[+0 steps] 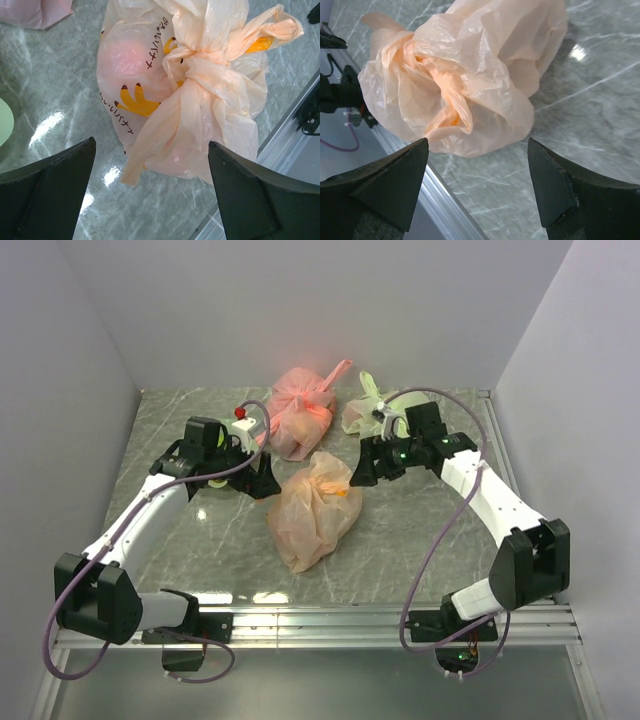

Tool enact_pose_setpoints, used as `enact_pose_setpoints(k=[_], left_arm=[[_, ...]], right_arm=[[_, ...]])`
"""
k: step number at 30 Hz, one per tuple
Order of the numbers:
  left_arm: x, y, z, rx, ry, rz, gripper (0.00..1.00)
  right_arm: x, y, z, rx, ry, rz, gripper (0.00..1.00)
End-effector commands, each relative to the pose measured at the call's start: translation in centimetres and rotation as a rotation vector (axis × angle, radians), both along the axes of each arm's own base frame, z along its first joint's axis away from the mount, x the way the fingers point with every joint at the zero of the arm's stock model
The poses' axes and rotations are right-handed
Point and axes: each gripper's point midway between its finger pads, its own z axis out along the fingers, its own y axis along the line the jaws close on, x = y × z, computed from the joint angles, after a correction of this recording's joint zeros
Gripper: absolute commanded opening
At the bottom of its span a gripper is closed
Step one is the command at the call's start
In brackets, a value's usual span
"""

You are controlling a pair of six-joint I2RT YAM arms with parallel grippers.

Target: Place the fake fruits into the plastic bag and tie a complex knot

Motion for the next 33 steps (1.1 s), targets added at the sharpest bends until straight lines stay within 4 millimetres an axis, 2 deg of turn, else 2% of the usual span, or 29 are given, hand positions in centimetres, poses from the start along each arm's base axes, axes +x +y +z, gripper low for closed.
enact_pose_setpoints(k=[1,5,11,15,21,25,28,29,32,33], left_arm=[[0.6,0.2,2.3,0.013,-0.094,-0.034,0.99],[0.6,0.5,1.9,0.038,-0.074,-0.027,0.99],[0.7,1.0,1.7,0.053,-0.088,0.008,0.99],[0.4,1.4,1.5,0.069,-0.089,0.017,0.99],[0.3,1.5,1.0,0.079,-0.079,0.021,0.99],[0.1,1.2,1.2,0.062,-0.090,-0.007,0.99],[-0.3,1.2,0.4,0.098,-0.074,-0.075,0.99],[-0.4,1.2,0.1,0.112,-0.076,-0.104,0.99],[-0.8,1.3,-0.4,0.166,-0.128,-0.228,0.99],[-0.8,1.5,-0.5,0.185,-0.148,-0.254,0.99]], right_arm=[[0.3,1.9,0.6,0.042,0.026,0.002,0.87],[0.0,3.4,0.6,0.090,0.090,0.018,0.88],[-0.6,4.5,-0.2,0.104,0.138,0.038,0.88],[-1.2,5.3,0.3,0.139,0.155,0.068,0.81],[-1.9,6.0,1.6,0.189,0.166,0.098,0.77],[-1.9,6.1,0.4,0.154,0.181,0.103,0.73],[-1.9,6.0,-0.9,0.122,0.198,0.106,0.64],[-2.0,5.9,-1.2,0.112,0.201,0.107,0.57],[-1.9,5.7,-1.5,0.094,0.189,0.112,0.45],[-1.9,5.7,-1.5,0.090,0.183,0.117,0.37]])
